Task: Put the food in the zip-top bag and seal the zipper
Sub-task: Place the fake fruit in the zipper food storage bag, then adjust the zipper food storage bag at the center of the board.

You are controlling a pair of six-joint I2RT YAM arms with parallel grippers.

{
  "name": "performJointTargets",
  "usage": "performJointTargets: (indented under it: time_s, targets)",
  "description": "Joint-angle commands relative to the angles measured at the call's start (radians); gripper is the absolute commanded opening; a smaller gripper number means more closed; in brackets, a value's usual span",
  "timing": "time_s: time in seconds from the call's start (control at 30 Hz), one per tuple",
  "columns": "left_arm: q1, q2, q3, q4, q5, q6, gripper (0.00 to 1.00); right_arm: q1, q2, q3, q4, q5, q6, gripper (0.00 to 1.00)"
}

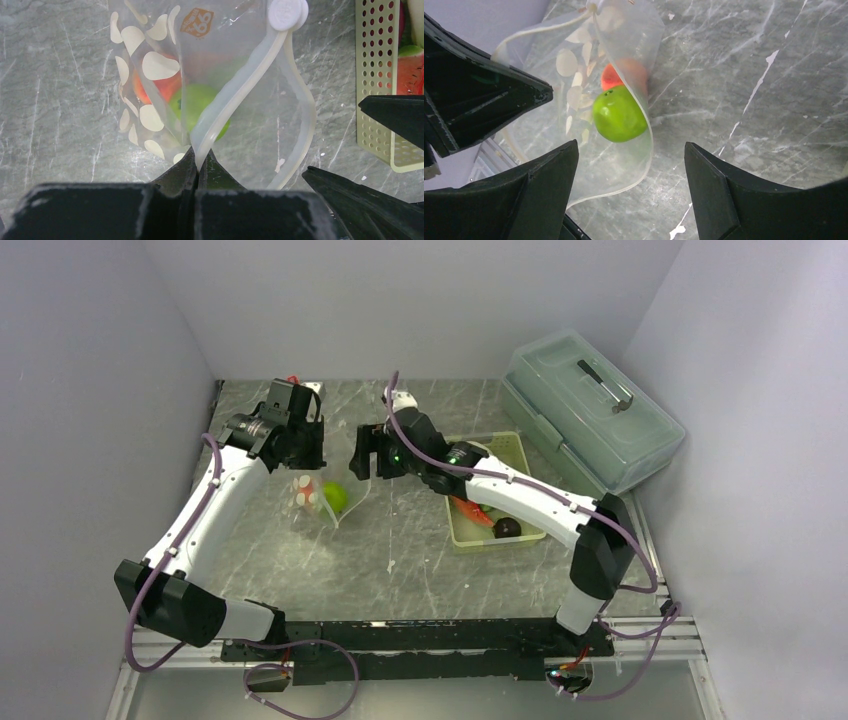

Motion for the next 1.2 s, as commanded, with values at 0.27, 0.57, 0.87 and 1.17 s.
performJointTargets:
  time_s: [0.27, 0.57, 0.87, 1.17]
  targets:
    - [0.005, -0.012, -0.001, 0.028, 0.006, 0.011, 0.0, 0.012, 0.076, -0.004, 0.004, -0.009, 0.016, 0.72]
    - [0.005, -0.018, -0.006, 0.026, 0.011, 0.009, 0.0, 0.012, 0.142, 0.047, -0.007, 0.001, 0.021, 0.6]
    - [0.005, -0.018, -0.001, 0.021, 0.003, 0.008, 0.0, 0.012, 0.168, 0.095, -0.022, -0.001, 0.024, 0.22]
    - [0.002, -0.03, 0.063, -0.03, -0.063, 0.002, 0.0, 0.012, 0.067, 0.089, -0.055, 0.05, -0.015, 0.0]
